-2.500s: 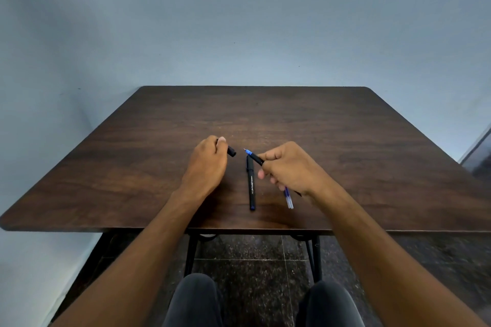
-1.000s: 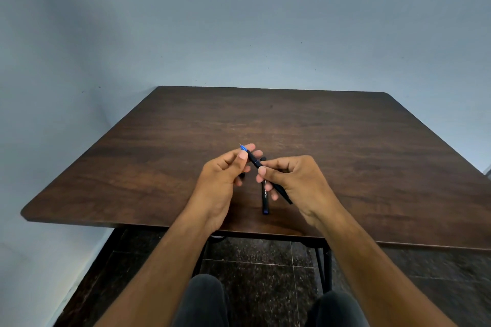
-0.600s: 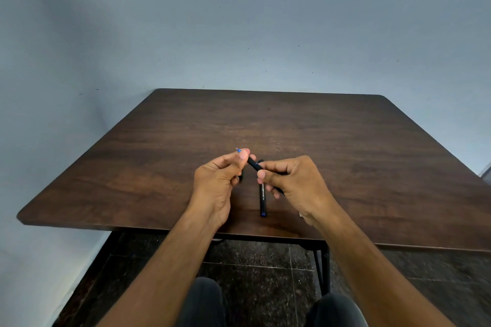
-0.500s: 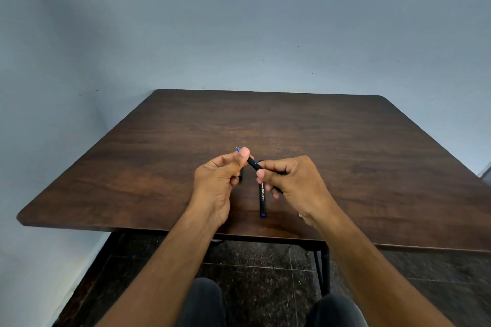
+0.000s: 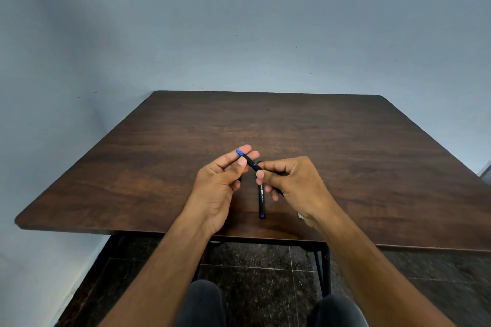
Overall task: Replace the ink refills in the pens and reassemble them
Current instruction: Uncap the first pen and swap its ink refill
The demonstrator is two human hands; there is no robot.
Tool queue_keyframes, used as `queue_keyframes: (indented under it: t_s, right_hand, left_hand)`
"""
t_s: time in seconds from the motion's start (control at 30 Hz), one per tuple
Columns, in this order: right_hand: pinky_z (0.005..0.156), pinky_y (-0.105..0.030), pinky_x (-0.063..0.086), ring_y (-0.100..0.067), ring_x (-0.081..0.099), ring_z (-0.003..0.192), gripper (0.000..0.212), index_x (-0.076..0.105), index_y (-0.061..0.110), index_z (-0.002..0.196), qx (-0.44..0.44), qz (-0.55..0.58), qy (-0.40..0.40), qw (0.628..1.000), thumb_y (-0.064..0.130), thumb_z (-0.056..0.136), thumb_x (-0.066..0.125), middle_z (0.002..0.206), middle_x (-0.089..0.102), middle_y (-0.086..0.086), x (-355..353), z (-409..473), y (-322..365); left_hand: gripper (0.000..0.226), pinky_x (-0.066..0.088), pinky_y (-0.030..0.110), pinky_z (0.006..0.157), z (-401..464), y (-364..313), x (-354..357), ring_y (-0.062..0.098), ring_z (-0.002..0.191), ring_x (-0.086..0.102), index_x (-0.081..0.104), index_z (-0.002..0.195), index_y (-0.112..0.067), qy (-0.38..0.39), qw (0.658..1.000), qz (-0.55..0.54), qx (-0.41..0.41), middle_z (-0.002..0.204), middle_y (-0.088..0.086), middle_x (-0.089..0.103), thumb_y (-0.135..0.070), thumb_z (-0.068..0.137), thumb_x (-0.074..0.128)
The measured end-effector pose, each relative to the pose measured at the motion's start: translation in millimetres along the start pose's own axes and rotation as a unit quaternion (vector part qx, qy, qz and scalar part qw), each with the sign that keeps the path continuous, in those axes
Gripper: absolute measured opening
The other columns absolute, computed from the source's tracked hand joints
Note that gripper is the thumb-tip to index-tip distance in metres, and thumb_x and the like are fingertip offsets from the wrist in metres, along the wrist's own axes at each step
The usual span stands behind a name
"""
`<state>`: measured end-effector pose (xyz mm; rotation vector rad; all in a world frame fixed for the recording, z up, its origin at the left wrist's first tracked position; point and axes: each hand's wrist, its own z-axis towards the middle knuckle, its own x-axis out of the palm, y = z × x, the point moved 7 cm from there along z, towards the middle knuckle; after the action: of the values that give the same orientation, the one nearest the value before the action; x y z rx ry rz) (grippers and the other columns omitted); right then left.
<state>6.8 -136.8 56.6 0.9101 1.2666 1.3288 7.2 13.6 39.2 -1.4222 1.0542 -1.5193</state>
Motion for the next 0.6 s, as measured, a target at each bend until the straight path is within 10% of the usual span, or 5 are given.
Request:
queue_keyframes:
  t_s: [0.33, 0.6]
  right_hand:
    - [0.052, -0.025, 0.050, -0.012, 0.060, 0.060, 0.022, 0.081, 0.028, 0.087, 0.000, 0.001, -0.004, 1.000, 0.008, 0.092, 0.074, 0.074, 0.076, -0.008, 2.0, -0.6, 4.8]
    - [0.052, -0.028, 0.048, -0.018, 0.057, 0.061, 0.018, 0.083, 0.020, 0.088, 0.002, -0.004, -0.014, 1.000, 0.006, 0.093, 0.072, 0.077, 0.073, -0.021, -3.6, 1.1, 1.6]
  left_hand:
    - [0.026, 0.038, 0.026, 0.066, 9.1, 4.1, -3.0, 0.008, 0.068, 0.047, 0.068, 0.077, -0.021, -0.080, 0.996, -0.017, -0.018, 0.066, -0.009, 0.058, -0.039, 0.067, 0.084]
    - [0.030, 0.037, 0.030, 0.083, 3.9, 1.3, 1.4, 0.011, 0.103, 0.060, 0.068, 0.125, -0.016, 0.022, 1.000, -0.001, -0.001, 0.123, 0.001, 0.073, -0.013, 0.099, 0.055]
